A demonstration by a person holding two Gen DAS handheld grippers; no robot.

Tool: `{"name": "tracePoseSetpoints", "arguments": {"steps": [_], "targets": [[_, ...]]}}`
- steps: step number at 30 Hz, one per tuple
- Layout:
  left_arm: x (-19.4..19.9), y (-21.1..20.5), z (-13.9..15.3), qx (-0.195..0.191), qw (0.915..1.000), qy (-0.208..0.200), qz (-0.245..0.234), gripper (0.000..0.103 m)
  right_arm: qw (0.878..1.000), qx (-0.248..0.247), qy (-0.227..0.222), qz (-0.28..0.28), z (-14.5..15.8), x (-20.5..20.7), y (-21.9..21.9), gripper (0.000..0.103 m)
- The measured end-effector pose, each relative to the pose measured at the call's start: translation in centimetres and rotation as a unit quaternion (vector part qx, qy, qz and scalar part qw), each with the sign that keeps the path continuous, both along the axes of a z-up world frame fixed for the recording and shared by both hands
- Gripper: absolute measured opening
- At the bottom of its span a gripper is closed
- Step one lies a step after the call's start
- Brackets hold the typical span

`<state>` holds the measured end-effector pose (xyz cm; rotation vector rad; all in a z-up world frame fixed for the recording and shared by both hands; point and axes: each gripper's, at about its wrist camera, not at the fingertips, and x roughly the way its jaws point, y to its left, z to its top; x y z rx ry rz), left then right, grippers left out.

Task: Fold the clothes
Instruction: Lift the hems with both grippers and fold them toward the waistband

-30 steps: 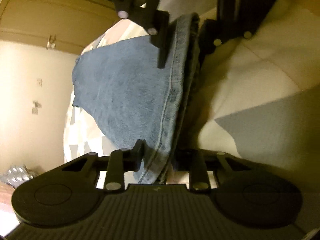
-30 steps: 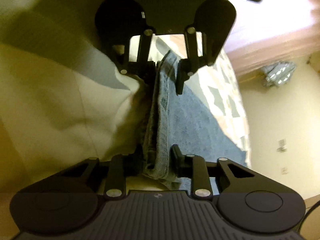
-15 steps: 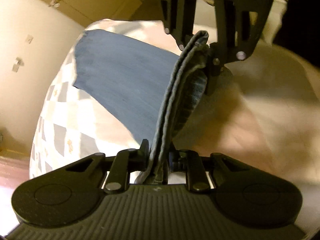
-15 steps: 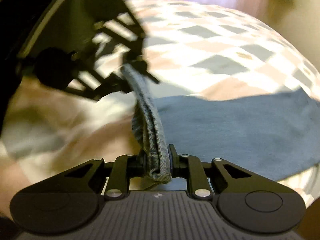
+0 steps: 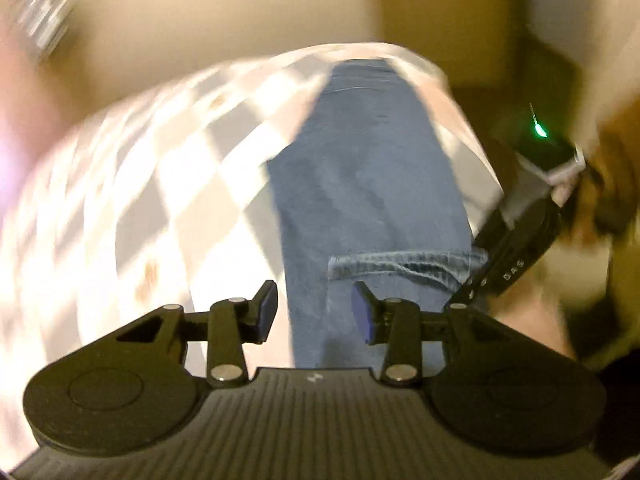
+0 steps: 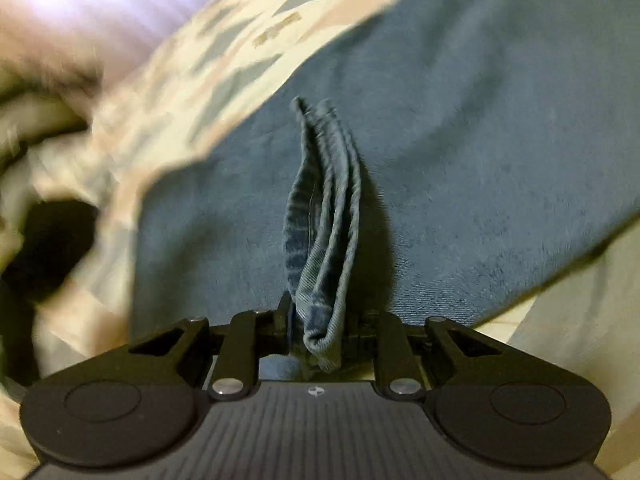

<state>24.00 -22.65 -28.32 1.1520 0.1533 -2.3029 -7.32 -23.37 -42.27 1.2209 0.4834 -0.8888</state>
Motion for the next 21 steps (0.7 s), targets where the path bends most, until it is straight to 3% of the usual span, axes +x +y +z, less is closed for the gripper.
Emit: {"name": "tracePoseSetpoints", "arguments": {"steps": [1,2,5,7,8,9,10,13,17,19,21], "targets": [[0.4,0.2,-0.6,0.020,0.9991,0.000,0.037,0.033,0.999,0.005,-0.032,-0.007,0.0,-0.9,-0.4,0.036],[1.0,0.7,-1.4,0.037,0.9970,-0.002,0.068,0.032,0.998,0.001,-0.059,-0.012,0.3,-0.8,0.1,0.050],[2.3,1.9,-3.5,0.090,0.9846,0.015,0.149,0.032,0.994,-0.011,-0.105,-0.010,1.0,0.5,1.3,0.057],[2.9,2.6,-4.8,0.114,0.9729,0.031,0.199,0.032,0.997,-0.012,-0.082,-0.008,0.5,0.9,0.5,0.055],[3.3,2.8,-5.3,0.121,0.9683,0.038,0.216,0.032,0.998,-0.013,-0.057,-0.004,0.5,1.7,0.9,0.030],[3.7,3.0,-5.8,0.127,0.9632,0.045,0.232,0.032,1.000,-0.017,-0.026,-0.001,0.4,2.3,1.2,0.013],[3.9,3.2,-6.3,0.133,0.9587,0.051,0.246,0.032,1.000,-0.020,-0.002,0.006,0.5,2.7,1.3,0.013],[3.8,2.7,-6.9,0.136,0.9540,0.064,0.259,0.031,0.996,-0.080,0.021,0.020,3.6,2.8,2.1,0.011],[2.3,1.6,-6.6,0.133,0.9581,0.094,0.236,0.031,0.989,-0.145,0.031,-0.018,7.4,-0.1,0.6,0.010],[1.2,0.8,-6.9,0.131,0.9622,0.097,0.218,0.031,0.988,-0.137,0.042,-0.055,6.7,-2.4,-1.3,0.011],[0.0,0.1,-7.6,0.135,0.9649,0.086,0.208,0.031,0.993,-0.087,0.019,-0.075,4.0,-4.7,-3.4,0.011]]}}
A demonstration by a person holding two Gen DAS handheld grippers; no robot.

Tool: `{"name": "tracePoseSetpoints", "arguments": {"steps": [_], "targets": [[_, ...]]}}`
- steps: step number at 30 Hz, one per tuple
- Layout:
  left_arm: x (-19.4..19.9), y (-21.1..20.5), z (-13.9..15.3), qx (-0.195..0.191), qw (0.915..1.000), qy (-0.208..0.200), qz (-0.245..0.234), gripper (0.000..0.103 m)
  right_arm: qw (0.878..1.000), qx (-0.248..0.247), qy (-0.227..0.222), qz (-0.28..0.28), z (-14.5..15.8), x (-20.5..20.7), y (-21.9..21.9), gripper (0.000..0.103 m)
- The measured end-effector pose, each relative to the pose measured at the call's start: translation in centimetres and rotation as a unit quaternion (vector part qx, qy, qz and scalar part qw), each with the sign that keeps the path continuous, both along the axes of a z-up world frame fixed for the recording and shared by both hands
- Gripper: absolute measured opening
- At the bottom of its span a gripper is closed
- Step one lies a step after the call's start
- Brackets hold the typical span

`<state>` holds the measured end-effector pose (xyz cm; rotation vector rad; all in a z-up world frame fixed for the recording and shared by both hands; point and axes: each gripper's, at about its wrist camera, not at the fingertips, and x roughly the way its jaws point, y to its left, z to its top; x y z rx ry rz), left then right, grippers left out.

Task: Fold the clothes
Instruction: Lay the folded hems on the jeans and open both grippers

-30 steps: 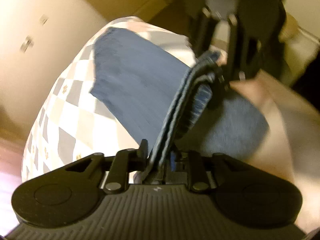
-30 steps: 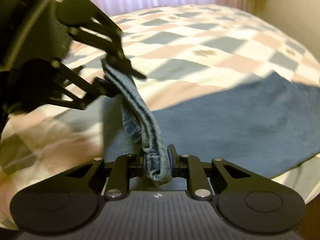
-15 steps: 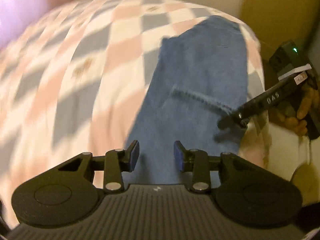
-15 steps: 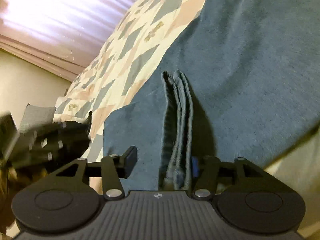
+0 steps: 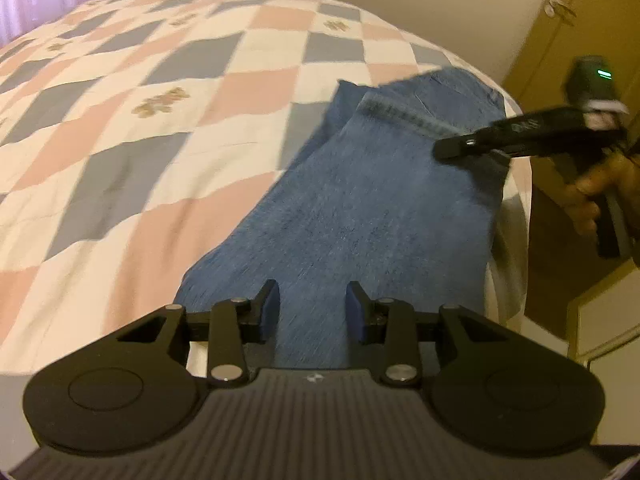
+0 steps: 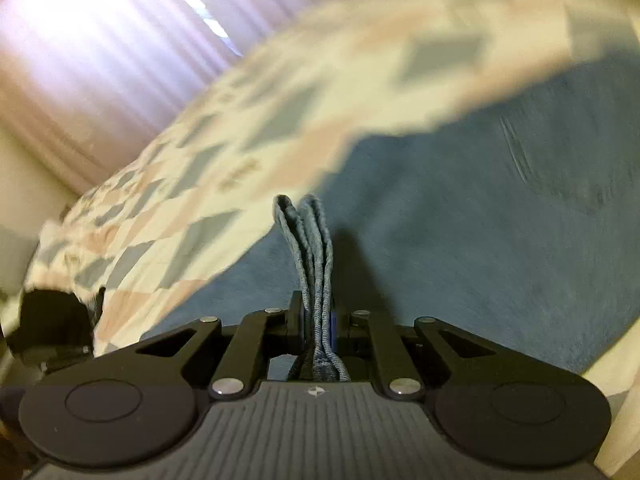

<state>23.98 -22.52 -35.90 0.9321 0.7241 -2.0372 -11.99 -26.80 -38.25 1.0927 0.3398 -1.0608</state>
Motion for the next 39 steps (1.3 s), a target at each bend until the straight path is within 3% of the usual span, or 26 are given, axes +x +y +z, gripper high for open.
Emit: {"name": "tracePoseSetpoints", "arguments": {"steps": [3,9,17,19,21,22,23,24,26,27,29,31,32,34,35,39], "targets": [[-1.7,-0.6,-0.9,-0.003,0.9997,-0.021,-0.011,0.030,0.999,0.050,-0.013,0.006,-3.3,-2.0,-1.0,0.011],[-3.2,-1.2,-1.3,-0.002,0.9997,-0.024,0.001,0.029,0.999,0.008,-0.038,0.008,-2.5,-4.0,-0.6,0.010],[-4.1,-1.5,-1.7,0.002,0.9985,-0.055,0.003,0.029,0.996,0.051,-0.076,0.007,-4.8,-3.8,-0.9,0.011],[-4.1,-1.7,-1.6,0.002,0.9982,-0.060,-0.001,0.029,0.997,0.061,-0.055,0.006,-5.0,-3.9,-1.1,0.009],[-4.4,-2.0,-1.1,-0.006,0.9980,-0.063,-0.008,0.029,0.996,0.067,-0.053,-0.007,-4.7,-4.5,-1.2,0.017],[-4.6,-2.2,-0.9,-0.010,0.9979,-0.063,-0.012,0.029,0.998,0.056,-0.020,-0.019,-3.8,-4.2,-0.9,0.021],[-4.8,-2.4,-0.6,-0.016,0.9977,-0.063,-0.018,0.029,0.998,0.041,0.021,-0.031,-2.7,-3.8,-0.5,0.034],[-5.0,-2.6,-0.4,-0.023,0.9973,-0.065,-0.027,0.029,0.997,0.026,0.062,-0.044,-1.6,-3.5,0.0,0.036],[-5.5,-3.1,-0.4,-0.036,0.9957,-0.074,-0.044,0.029,0.987,-0.014,0.144,-0.076,0.5,-2.2,1.6,0.029],[-5.7,-3.3,-0.5,-0.041,0.9947,-0.080,-0.051,0.028,0.985,-0.033,0.149,-0.083,1.1,-1.6,2.5,0.017],[-5.8,-3.8,-1.1,-0.044,0.9936,-0.085,-0.060,0.024,0.986,-0.051,0.145,-0.070,1.3,0.1,4.1,0.009],[-5.9,-4.5,-1.7,-0.044,0.9930,-0.088,-0.065,0.021,0.983,-0.040,0.174,-0.046,-0.1,1.7,5.2,0.007],[-6.2,-4.8,-1.7,-0.045,0.9925,-0.089,-0.071,0.019,0.979,-0.028,0.194,-0.048,-1.2,1.6,5.7,0.000],[-6.8,-5.5,-1.8,-0.049,0.9909,-0.090,-0.087,0.017,0.976,-0.023,0.203,-0.071,-1.8,1.2,5.8,0.000],[-7.5,-5.7,-1.6,-0.059,0.9885,-0.089,-0.107,0.017,0.975,-0.030,0.202,-0.084,-1.1,1.0,5.9,0.007],[-10.6,-6.7,-1.9,-0.082,0.9756,-0.096,-0.179,0.017,0.973,-0.074,0.200,-0.091,1.6,2.0,7.9,0.009]]}}
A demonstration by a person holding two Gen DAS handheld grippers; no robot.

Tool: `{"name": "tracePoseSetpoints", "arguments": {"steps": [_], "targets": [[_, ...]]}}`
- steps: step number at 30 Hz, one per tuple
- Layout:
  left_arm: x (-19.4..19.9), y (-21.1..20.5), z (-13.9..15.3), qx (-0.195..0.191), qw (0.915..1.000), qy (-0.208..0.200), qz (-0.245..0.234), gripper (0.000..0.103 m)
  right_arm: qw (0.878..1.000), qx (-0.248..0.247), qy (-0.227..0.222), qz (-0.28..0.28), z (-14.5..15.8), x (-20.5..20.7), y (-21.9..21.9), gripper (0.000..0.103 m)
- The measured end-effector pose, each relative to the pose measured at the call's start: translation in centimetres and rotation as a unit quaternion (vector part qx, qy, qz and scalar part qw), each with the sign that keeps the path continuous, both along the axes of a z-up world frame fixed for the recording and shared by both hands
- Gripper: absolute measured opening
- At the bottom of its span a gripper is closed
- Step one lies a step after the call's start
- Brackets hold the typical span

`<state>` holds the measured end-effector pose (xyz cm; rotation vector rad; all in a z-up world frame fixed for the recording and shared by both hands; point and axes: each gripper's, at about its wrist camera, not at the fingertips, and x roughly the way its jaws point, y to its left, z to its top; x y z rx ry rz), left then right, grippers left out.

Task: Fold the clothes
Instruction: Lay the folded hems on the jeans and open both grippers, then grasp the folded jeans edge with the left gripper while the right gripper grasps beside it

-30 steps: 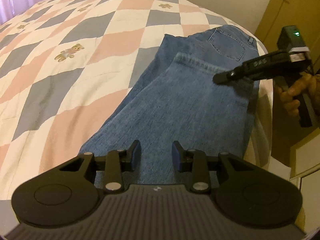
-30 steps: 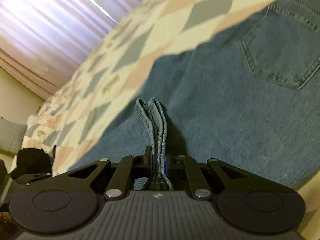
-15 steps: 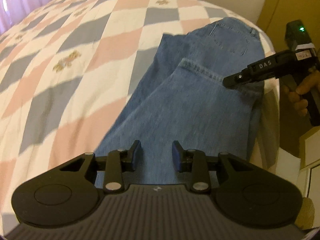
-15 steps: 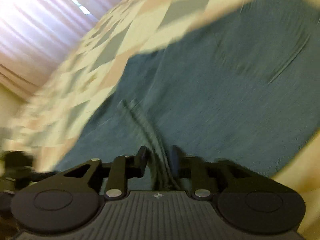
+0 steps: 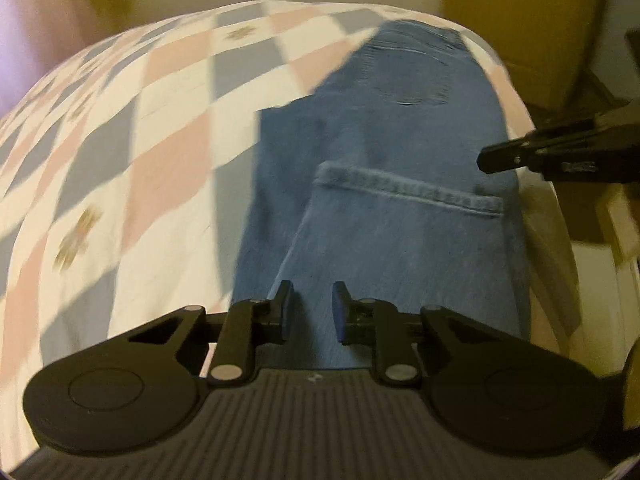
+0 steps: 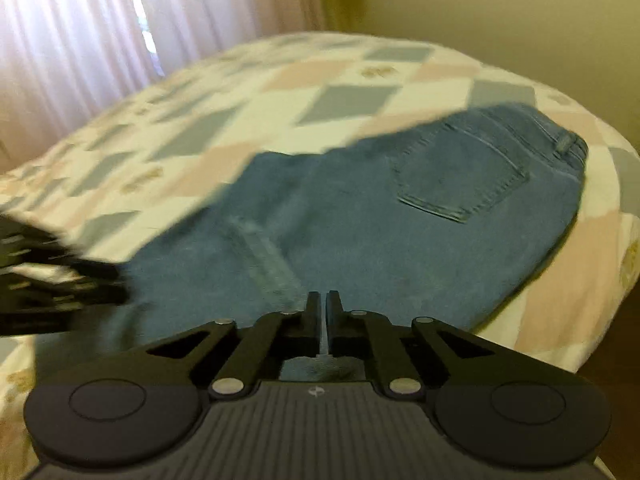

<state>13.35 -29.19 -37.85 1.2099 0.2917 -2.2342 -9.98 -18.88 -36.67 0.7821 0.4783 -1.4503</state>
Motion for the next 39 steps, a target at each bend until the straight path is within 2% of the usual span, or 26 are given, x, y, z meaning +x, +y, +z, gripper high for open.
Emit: {"name": "tracePoseSetpoints", "arguments": {"steps": [1,4,5,7,9,11,13,15,18,20,23,26,29,31,33,34,35,37,39], "targets": [[-0.6,-0.2,-0.5,0.001,0.9999,-0.006,-0.012,0.017,1.000,0.004,0.002,0.013,0.0,0.6,0.5,0.008],[-1.5,-0.6,-2.1,0.004,0.9994,-0.028,-0.019,0.018,0.997,0.065,0.032,0.035,-3.0,1.8,0.7,0.002],[-1.7,-0.7,-2.4,0.006,0.9993,-0.033,-0.018,0.018,0.996,0.076,0.027,0.036,-3.9,1.7,0.7,0.002],[-2.1,-0.7,-1.4,0.008,0.9995,-0.028,-0.014,0.017,0.997,0.071,0.007,0.029,-3.5,0.9,0.6,0.001],[-2.7,-0.6,-0.1,0.003,0.9997,-0.009,-0.024,0.017,0.999,0.042,-0.004,0.019,-2.0,0.5,1.2,0.011],[-4.2,-0.8,0.5,-0.013,0.9992,0.001,-0.039,0.018,1.000,0.014,-0.004,0.011,-1.1,0.4,1.6,0.012],[-6.3,-1.6,0.0,-0.022,0.9984,0.005,-0.052,0.018,1.000,0.024,0.012,0.004,-2.0,0.3,0.8,0.011],[-8.2,-3.0,-1.5,-0.013,0.9984,0.000,-0.055,0.019,0.999,0.047,0.023,-0.003,-3.5,0.1,0.0,0.016],[-9.1,-4.5,-2.8,0.000,0.9977,-0.009,-0.067,0.018,0.998,0.046,0.013,-0.028,-2.7,-0.1,-0.2,0.017],[-7.4,-4.5,-1.6,0.005,0.9975,0.004,-0.070,0.018,0.998,0.027,0.016,-0.046,-1.2,0.5,1.0,0.018],[-2.2,-2.8,0.7,-0.005,0.9967,0.003,-0.081,0.018,0.998,0.001,-0.003,-0.060,1.2,3.6,4.0,0.018],[3.1,0.1,1.9,-0.021,0.9925,-0.016,-0.119,0.018,0.999,-0.002,-0.013,-0.045,2.6,9.2,7.0,0.018],[7.0,3.2,0.9,-0.035,0.9851,-0.036,-0.165,0.018,1.000,0.006,-0.016,-0.015,2.1,15.5,9.2,0.017],[8.1,4.3,-1.0,-0.042,0.9813,-0.051,-0.181,0.019,1.000,0.017,0.024,0.011,0.5,19.1,9.7,0.015],[8.6,4.8,-2.7,-0.048,0.9786,-0.059,-0.191,0.019,0.993,0.053,0.098,0.034,-2.7,21.9,9.4,0.015],[8.6,4.8,-3.4,-0.051,0.9777,-0.061,-0.194,0.019,0.990,0.062,0.119,0.038,-4.0,22.4,9.2,0.015],[8.6,4.9,-3.9,-0.055,0.9764,-0.063,-0.199,0.019,0.989,0.067,0.124,0.035,-4.2,22.6,8.9,0.014],[8.9,5.5,-2.9,-0.073,0.9721,-0.063,-0.213,0.018,0.991,0.064,0.116,0.016,-2.4,22.7,8.6,0.015],[9.9,5.9,-1.7,-0.072,0.9712,-0.048,-0.222,0.018,0.995,0.025,0.101,0.007,-0.3,22.9,9.5,0.015]]}}
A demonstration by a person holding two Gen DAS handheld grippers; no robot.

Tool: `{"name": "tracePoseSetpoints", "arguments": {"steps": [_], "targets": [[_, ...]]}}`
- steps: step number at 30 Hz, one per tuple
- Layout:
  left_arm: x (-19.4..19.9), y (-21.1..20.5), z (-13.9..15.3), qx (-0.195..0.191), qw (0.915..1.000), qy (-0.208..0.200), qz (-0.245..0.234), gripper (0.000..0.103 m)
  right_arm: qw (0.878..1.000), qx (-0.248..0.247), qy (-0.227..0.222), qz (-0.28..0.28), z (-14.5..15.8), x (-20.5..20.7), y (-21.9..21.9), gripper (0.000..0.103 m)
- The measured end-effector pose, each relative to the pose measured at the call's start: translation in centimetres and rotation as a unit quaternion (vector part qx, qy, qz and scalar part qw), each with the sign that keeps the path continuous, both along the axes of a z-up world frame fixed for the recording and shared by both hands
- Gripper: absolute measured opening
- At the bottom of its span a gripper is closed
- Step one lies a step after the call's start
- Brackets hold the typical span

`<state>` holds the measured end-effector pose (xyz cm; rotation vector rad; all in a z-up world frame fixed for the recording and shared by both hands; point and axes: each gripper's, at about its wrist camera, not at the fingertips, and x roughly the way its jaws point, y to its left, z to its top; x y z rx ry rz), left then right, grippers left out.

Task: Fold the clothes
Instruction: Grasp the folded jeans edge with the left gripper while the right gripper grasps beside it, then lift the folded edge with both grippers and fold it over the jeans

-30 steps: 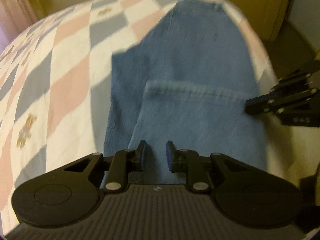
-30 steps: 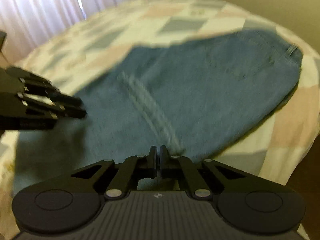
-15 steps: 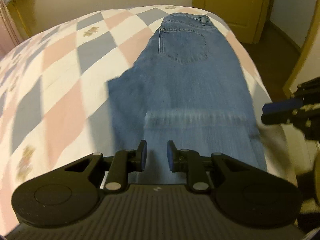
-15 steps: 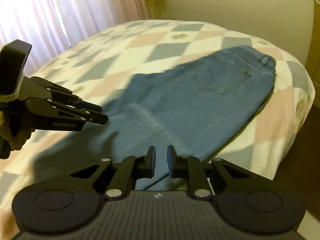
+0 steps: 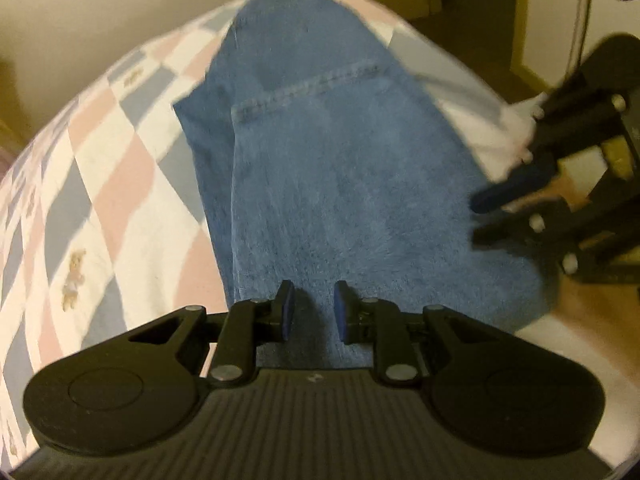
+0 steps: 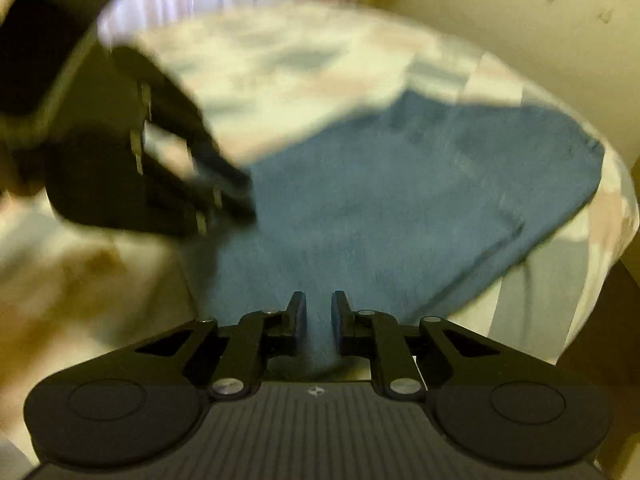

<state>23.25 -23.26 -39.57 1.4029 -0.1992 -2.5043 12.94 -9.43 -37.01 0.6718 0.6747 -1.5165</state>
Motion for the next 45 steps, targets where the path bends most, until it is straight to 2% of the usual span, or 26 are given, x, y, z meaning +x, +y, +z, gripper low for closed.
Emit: {"name": "tracePoseSetpoints", "arguments": {"steps": [2,4,5,6,10,12,15,16,18,20,22,23,24,25,28,30,32,36,39,41,43,45], "targets": [[1.1,0.0,-0.1,0.019,0.9998,0.001,0.004,0.018,1.000,0.005,-0.015,0.001,0.1,0.7,0.3,0.015],[2.1,-0.5,-1.2,0.032,0.9993,-0.002,0.018,0.019,0.999,0.043,0.005,0.009,-2.1,1.8,0.4,0.014],[2.4,-0.6,-1.3,0.038,0.9990,0.000,0.023,0.019,0.999,0.044,0.021,0.016,-2.6,2.2,0.4,0.014],[2.2,-0.6,-0.9,0.036,0.9990,0.003,0.025,0.018,0.998,0.040,0.036,0.023,-2.9,2.5,0.5,0.014],[3.1,-0.5,1.3,0.032,0.9986,0.034,0.027,0.017,0.999,-0.015,0.045,0.007,0.0,2.9,1.4,0.014],[3.9,-0.9,0.5,0.034,0.9984,0.020,0.041,0.017,0.999,-0.025,0.044,0.012,0.3,3.4,2.1,0.014],[4.2,-1.6,-2.6,0.034,0.9981,-0.004,0.052,0.018,0.998,0.032,0.044,0.014,-3.2,3.9,1.6,0.015],[4.0,-1.8,-3.3,0.032,0.9982,-0.007,0.050,0.018,0.998,0.032,0.050,0.019,-4.1,4.1,1.5,0.016],[3.6,-1.7,-3.1,0.020,0.9989,-0.015,0.038,0.018,0.997,0.038,0.063,0.027,-3.8,4.5,0.8,0.017],[4.1,-1.5,-2.0,0.015,0.9992,-0.014,0.036,0.018,0.998,0.038,0.047,0.016,-2.4,4.4,0.8,0.018],[5.1,-0.7,-0.9,0.000,0.9995,-0.015,0.026,0.018,0.998,0.021,0.052,0.010,-1.0,4.3,1.8,0.028],[5.7,-0.3,-0.3,-0.009,0.9996,-0.017,0.020,0.019,0.998,0.018,0.060,0.015,-0.5,4.5,2.3,0.038],[6.1,0.2,0.1,-0.020,0.9995,-0.020,0.012,0.027,0.997,0.017,0.068,0.021,-0.1,4.8,2.8,0.050],[6.4,0.9,0.2,-0.032,0.9991,-0.027,-0.001,0.033,0.996,0.019,0.080,0.029,0.1,5.2,3.2,0.053],[6.8,2.8,-0.6,-0.068,0.9946,-0.057,-0.053,0.036,0.991,0.026,0.117,0.057,-0.4,6.9,4.2,0.053],[7.0,4.4,-1.8,-0.111,0.9863,-0.071,-0.099,0.039,0.986,0.035,0.146,0.073,-1.3,8.1,4.3,0.059],[7.2,5.7,-3.0,-0.164,0.9727,-0.078,-0.144,0.042,0.979,0.035,0.178,0.091,-2.4,8.9,4.2,0.064],[7.5,7.0,-5.6,-0.251,0.9405,-0.088,-0.211,0.044,0.959,0.031,0.249,0.129,-4.8,10.0,4.4,0.069],[7.6,7.4,-7.2,-0.312,0.9128,-0.088,-0.248,0.052,0.939,0.025,0.308,0.152,-6.3,11.0,4.5,0.074],[7.6,7.5,-8.0,-0.342,0.8963,-0.084,-0.269,0.054,0.921,0.020,0.351,0.165,-7.4,11.8,4.6,0.077],[7.5,7.3,-8.7,-0.364,0.8845,-0.080,-0.281,0.058,0.907,0.019,0.387,0.167,-8.3,12.3,4.4,0.078],[7.5,7.0,-9.4,-0.382,0.8733,-0.078,-0.292,0.058,0.901,0.024,0.401,0.165,-9.0,12.6,3.9,0.078]]}}
